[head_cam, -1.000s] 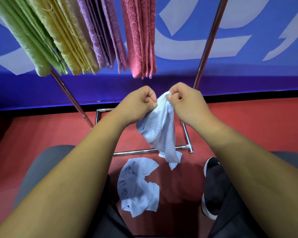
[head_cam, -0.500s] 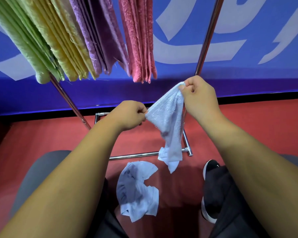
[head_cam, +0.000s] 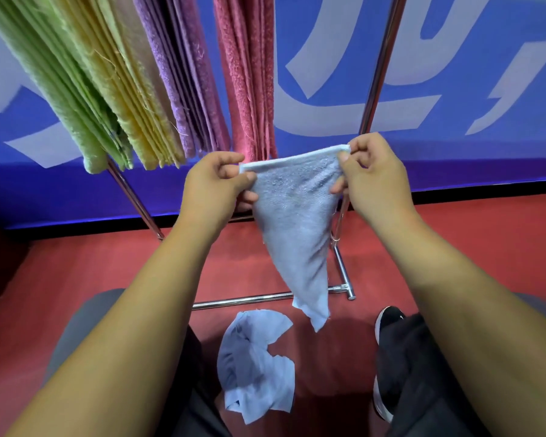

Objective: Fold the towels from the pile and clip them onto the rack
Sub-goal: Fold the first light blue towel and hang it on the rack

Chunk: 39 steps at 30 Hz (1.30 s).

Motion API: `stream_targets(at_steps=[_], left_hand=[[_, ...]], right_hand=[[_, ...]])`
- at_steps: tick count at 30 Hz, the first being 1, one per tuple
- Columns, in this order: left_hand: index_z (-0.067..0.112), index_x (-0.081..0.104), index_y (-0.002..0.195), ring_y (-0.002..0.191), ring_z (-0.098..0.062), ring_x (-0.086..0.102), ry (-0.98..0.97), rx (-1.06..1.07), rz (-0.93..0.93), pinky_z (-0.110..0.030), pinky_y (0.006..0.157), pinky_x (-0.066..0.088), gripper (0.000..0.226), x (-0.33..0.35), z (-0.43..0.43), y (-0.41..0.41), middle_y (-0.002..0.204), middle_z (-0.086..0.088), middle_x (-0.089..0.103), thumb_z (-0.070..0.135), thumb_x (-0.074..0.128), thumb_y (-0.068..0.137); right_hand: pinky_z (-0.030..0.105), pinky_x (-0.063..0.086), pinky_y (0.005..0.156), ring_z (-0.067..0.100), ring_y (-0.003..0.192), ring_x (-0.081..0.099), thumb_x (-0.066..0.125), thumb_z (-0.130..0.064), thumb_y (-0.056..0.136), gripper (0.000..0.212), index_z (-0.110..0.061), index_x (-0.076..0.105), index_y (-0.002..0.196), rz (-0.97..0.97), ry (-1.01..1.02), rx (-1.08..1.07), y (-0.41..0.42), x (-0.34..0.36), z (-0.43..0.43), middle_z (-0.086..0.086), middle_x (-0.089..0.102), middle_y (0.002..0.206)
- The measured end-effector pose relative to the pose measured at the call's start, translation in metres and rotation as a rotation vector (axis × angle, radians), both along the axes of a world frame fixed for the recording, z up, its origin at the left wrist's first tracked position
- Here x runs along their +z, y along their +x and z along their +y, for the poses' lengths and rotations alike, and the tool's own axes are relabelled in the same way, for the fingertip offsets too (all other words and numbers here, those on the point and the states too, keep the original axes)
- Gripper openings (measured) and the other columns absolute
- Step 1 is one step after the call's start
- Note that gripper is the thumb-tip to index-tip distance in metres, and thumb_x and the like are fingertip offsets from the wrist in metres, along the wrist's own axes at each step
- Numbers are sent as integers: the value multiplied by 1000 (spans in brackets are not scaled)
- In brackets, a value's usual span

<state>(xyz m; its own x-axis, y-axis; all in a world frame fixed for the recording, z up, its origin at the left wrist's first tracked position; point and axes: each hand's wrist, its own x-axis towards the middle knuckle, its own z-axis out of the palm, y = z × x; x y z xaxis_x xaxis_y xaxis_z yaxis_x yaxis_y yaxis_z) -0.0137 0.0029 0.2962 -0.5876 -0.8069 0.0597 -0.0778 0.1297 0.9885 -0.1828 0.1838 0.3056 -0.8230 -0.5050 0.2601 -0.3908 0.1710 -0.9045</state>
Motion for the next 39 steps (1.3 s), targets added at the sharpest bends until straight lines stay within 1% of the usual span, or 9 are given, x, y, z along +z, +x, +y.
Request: stream_targets(at_steps=[5, 11, 13, 17, 22, 25, 30, 33, 39], left_hand=[[3, 77, 109, 81, -24, 78, -14, 27, 153, -31, 75, 64, 17, 39, 11, 9, 90, -16, 79, -4, 66, 98], [7, 78, 105, 81, -22, 77, -53, -9, 286, -30, 76, 62, 18, 96, 22, 20, 95, -19, 79, -4, 65, 98], [11, 79, 102, 87, -28, 78, -91, -26, 302, -37, 84, 64, 18, 112, 24, 25, 97, -20, 80, -1, 67, 98], [10, 80, 101, 87, -28, 79, -183, 12, 306, -32, 73, 61, 13, 138, 27, 34, 91, -19, 80, 3, 70, 98], [5, 80, 105, 79, -22, 77, -181, 43, 331, -36, 79, 62, 11, 152, 28, 41, 85, -12, 78, 7, 73, 97], [5, 80, 104, 75, -20, 74, -175, 66, 338, -37, 76, 62, 10, 155, 29, 45, 80, -7, 77, 8, 73, 97], [6, 82, 104, 59, -26, 59, -183, 112, 325, -27, 50, 48, 14, 151, 23, 51, 78, -13, 72, 9, 81, 90], [9, 84, 104, 64, -26, 59, -148, 141, 329, -27, 54, 44, 19, 147, 17, 52, 76, -9, 73, 11, 86, 85], [14, 84, 108, 60, 3, 60, -324, 149, 218, -16, 62, 48, 23, 143, 17, 52, 77, 9, 76, 7, 85, 86]], right_hand=[[55, 57, 93, 18, 82, 83, 60, -16, 106, 7, -18, 53, 105, -54, -178, 73, 14, 32, 6, 9, 68, 79], [54, 57, 100, 14, 87, 82, 65, -24, 100, 15, -22, 64, 114, -5, -270, 45, 29, 78, 11, -7, 74, 82], [53, 59, 99, 12, 88, 81, 67, -27, 98, 12, -28, 69, 110, 23, -278, 34, 33, 90, 10, -9, 77, 85], [55, 62, 95, 14, 84, 82, 65, -21, 101, 11, -30, 70, 96, -6, -349, 8, 41, 115, 8, 2, 80, 94], [36, 67, 80, 17, 80, 82, 61, -12, 106, 14, -21, 70, 100, -40, -381, 45, 52, 138, 9, 17, 79, 97], [31, 66, 71, 19, 77, 81, 61, -9, 107, 16, -19, 71, 100, -54, -392, 72, 56, 145, 9, 13, 76, 90], [29, 66, 67, 20, 75, 81, 60, -8, 108, 22, -22, 74, 98, -57, -356, 116, 58, 144, 9, 8, 75, 83], [30, 65, 64, 20, 73, 81, 61, -8, 107, 22, -23, 74, 97, -44, -322, 123, 56, 140, 10, 4, 75, 79], [29, 65, 63, 19, 71, 80, 64, -8, 106, 20, -22, 73, 95, -85, -342, 111, 52, 134, 11, 4, 74, 79]])
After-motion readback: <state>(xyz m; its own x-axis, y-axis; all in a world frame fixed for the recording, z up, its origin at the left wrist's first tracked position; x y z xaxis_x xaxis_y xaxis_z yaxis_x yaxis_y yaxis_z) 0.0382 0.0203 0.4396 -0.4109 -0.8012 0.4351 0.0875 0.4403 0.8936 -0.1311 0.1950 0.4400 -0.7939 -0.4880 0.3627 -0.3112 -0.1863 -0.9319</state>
